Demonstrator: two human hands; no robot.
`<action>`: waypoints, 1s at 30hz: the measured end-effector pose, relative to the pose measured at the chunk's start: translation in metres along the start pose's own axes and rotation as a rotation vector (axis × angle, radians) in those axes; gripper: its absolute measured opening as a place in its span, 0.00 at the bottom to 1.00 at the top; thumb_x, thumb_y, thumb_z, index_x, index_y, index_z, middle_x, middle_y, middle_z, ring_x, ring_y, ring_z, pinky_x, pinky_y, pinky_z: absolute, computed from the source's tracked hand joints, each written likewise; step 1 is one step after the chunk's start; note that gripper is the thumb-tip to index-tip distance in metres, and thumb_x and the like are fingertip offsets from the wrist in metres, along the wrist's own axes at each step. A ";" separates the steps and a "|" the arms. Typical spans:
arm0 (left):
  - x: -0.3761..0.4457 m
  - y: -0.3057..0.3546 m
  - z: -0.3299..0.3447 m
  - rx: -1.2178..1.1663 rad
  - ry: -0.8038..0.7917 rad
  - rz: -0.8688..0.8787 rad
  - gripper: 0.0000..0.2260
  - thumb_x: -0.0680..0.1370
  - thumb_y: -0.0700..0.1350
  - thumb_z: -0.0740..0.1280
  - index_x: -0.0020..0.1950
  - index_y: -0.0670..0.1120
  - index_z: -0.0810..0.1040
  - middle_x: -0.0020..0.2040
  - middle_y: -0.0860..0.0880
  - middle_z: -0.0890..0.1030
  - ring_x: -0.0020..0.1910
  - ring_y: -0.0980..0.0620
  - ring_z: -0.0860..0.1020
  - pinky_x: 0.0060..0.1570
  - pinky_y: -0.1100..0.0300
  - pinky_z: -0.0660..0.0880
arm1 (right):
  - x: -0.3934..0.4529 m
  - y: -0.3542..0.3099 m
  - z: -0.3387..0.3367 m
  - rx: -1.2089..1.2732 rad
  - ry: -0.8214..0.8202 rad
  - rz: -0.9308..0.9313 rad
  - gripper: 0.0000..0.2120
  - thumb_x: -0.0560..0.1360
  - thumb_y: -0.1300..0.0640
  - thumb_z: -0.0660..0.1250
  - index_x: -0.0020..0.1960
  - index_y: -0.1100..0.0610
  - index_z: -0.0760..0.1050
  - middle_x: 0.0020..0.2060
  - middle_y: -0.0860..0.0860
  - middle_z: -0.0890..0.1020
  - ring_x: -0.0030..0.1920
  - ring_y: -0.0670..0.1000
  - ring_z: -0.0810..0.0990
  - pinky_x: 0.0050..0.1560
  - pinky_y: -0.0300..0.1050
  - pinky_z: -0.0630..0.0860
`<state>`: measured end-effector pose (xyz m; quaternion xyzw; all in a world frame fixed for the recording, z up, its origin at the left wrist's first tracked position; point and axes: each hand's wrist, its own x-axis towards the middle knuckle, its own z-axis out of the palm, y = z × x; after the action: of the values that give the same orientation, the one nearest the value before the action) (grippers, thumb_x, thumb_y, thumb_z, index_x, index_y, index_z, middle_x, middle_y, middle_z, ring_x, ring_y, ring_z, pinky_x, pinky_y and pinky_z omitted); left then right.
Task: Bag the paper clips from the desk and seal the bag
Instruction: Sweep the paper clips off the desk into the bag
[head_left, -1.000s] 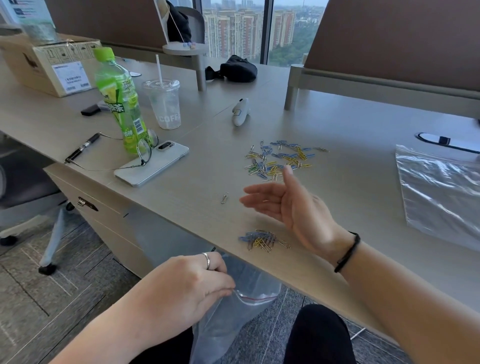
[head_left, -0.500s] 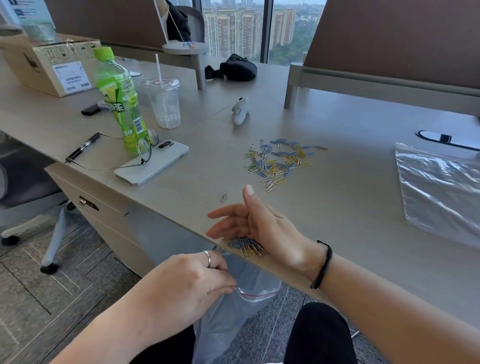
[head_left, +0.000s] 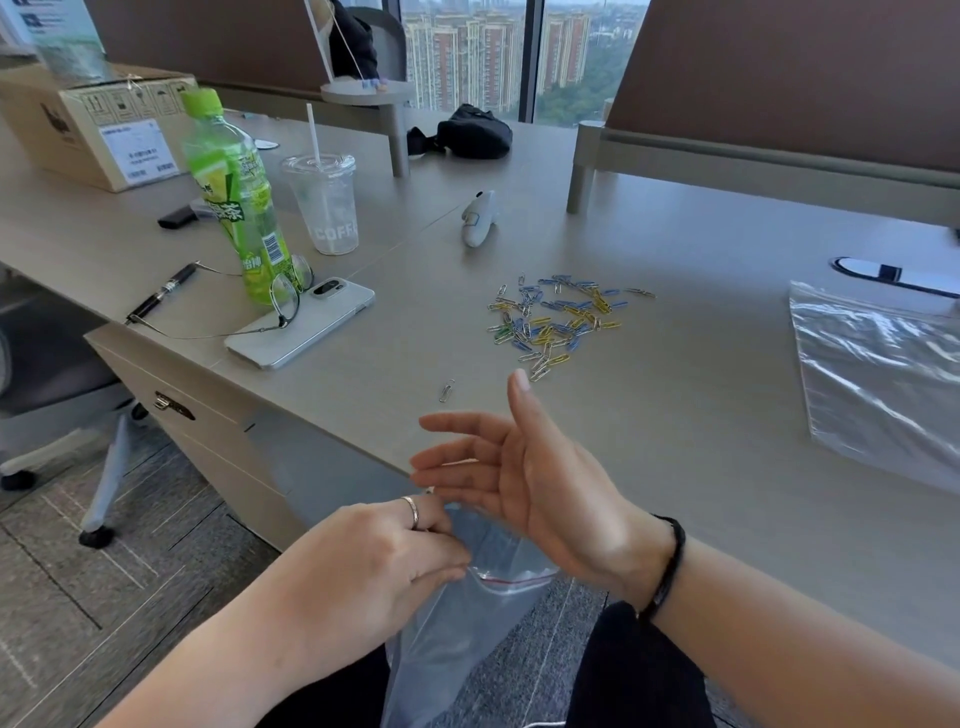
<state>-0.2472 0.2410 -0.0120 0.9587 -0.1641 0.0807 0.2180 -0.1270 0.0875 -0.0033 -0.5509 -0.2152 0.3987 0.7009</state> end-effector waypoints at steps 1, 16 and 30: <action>0.000 0.000 0.000 0.001 0.002 -0.002 0.10 0.80 0.54 0.63 0.50 0.54 0.83 0.45 0.58 0.78 0.38 0.56 0.80 0.36 0.59 0.78 | 0.000 -0.003 -0.004 0.020 0.015 -0.017 0.40 0.71 0.29 0.50 0.64 0.60 0.77 0.54 0.63 0.82 0.58 0.59 0.82 0.64 0.52 0.74; 0.006 -0.007 0.008 0.025 0.027 0.009 0.07 0.79 0.56 0.63 0.50 0.59 0.80 0.45 0.61 0.76 0.32 0.61 0.76 0.31 0.63 0.76 | 0.069 -0.068 -0.150 -0.927 0.856 -0.181 0.23 0.81 0.38 0.47 0.41 0.51 0.72 0.43 0.51 0.78 0.49 0.56 0.77 0.46 0.49 0.69; 0.004 -0.012 0.008 0.026 0.039 0.011 0.07 0.80 0.56 0.63 0.51 0.59 0.79 0.46 0.60 0.76 0.32 0.58 0.76 0.30 0.63 0.76 | 0.063 -0.041 -0.132 -1.558 0.297 0.014 0.37 0.77 0.30 0.41 0.80 0.49 0.50 0.80 0.44 0.52 0.79 0.43 0.47 0.78 0.45 0.43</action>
<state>-0.2389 0.2469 -0.0227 0.9587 -0.1641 0.1025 0.2084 0.0210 0.0556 -0.0133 -0.9317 -0.3330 0.0602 0.1323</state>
